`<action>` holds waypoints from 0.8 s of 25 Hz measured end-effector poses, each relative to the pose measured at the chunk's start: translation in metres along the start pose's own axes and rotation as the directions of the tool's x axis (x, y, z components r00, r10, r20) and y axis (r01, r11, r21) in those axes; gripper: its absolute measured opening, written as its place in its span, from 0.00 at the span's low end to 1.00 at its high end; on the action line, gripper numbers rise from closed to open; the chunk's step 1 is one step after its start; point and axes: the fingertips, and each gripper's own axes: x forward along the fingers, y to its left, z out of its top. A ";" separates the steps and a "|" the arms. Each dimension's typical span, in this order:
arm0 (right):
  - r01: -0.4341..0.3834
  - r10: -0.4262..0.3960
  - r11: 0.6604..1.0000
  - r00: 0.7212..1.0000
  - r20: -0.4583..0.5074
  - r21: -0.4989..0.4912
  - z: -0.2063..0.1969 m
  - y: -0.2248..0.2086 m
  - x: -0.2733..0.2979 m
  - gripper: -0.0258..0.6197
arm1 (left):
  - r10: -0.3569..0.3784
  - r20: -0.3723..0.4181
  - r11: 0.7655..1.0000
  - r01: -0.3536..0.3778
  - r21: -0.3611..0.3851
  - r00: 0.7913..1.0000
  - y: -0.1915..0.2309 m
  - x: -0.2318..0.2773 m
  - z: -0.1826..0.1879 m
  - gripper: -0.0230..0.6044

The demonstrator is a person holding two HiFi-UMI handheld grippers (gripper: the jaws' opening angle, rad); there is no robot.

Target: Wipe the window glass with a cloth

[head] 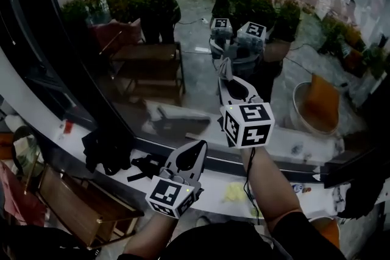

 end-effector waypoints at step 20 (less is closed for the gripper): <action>-0.016 0.016 1.000 1.000 -0.002 -0.003 -0.005 0.010 0.011 0.11 | 0.010 -0.006 1.000 -0.010 -0.006 1.000 0.012 -0.004 -0.002 0.05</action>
